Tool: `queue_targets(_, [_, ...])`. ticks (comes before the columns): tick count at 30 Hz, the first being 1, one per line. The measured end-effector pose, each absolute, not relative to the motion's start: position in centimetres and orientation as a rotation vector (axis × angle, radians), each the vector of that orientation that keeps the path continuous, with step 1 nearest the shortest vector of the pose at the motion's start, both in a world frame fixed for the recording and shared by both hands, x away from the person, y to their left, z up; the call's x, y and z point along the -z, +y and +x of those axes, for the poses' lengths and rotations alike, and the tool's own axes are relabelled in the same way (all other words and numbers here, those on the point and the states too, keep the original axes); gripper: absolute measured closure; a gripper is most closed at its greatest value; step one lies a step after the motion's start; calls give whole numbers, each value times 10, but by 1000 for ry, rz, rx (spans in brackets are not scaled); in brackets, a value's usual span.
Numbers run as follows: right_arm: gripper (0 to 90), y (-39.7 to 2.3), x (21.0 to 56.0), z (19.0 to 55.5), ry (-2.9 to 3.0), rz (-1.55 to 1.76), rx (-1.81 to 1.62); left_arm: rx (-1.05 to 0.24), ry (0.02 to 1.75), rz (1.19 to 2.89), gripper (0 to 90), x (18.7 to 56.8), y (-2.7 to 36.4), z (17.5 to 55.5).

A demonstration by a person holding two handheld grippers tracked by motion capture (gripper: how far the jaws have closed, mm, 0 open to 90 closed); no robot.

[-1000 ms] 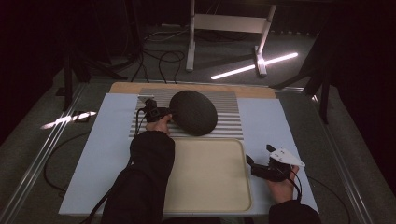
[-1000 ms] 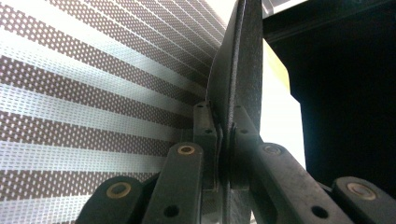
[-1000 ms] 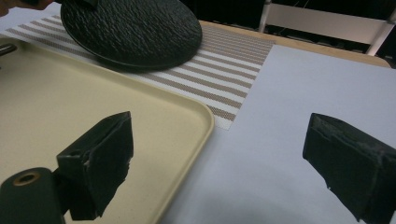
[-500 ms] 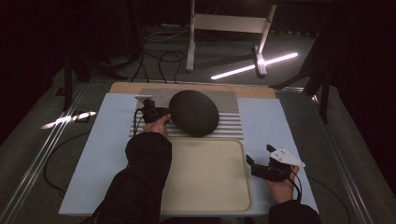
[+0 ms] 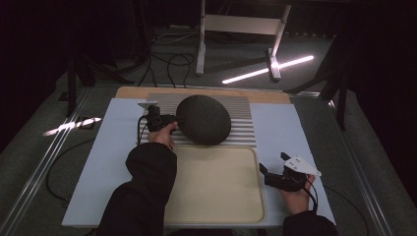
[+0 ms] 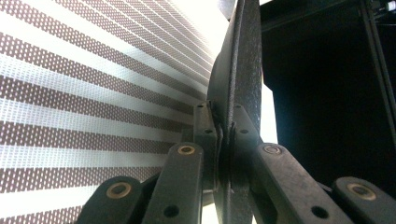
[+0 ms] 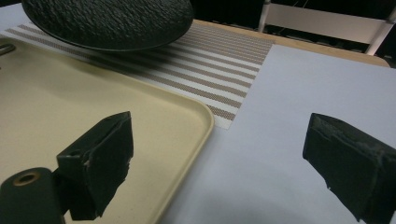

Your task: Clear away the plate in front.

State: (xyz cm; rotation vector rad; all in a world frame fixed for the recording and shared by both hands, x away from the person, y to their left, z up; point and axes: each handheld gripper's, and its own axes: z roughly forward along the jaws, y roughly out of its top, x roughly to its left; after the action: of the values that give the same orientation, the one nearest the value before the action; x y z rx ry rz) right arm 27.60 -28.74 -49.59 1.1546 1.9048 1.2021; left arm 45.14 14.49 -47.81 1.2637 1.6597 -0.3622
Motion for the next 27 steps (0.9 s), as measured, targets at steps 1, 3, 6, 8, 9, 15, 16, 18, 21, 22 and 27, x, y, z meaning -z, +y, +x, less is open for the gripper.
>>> queue_targets(1, [87, -287, 496, 276, 1905, 1155, -1202, 362, 1660, 1264, 863, 478, 145, 451])
queue_targets(3, [87, -288, 495, 276, 1895, 1159, -1216, 366, 1654, 1265, 863, 477, 146, 449])
queue_targets(6, [87, -290, 494, 275, 1881, 1171, -1235, 378, 1642, 1256, 864, 478, 147, 443])
queue_targets(8, [87, -291, 494, 275, 1879, 1170, -1234, 389, 1643, 1252, 864, 481, 149, 440])
queue_targets(9, [87, -291, 495, 275, 1880, 1169, -1237, 390, 1646, 1250, 863, 482, 149, 439])
queue_targets(15, [87, -290, 495, 275, 1881, 1170, -1233, 399, 1646, 1263, 863, 485, 152, 432])
queue_targets(16, [87, -290, 495, 275, 1881, 1170, -1233, 399, 1646, 1263, 863, 485, 152, 432])
queue_targets(18, [86, -290, 495, 275, 1880, 1170, -1230, 409, 1638, 1257, 863, 485, 153, 429])
queue_targets(21, [86, -290, 494, 275, 1873, 1174, -1234, 419, 1625, 1254, 863, 484, 153, 425])
queue_targets(22, [86, -290, 494, 275, 1873, 1176, -1233, 421, 1618, 1258, 863, 483, 153, 424])
queue_targets(27, [86, -291, 494, 275, 1873, 1179, -1233, 421, 1607, 1257, 863, 481, 152, 418])
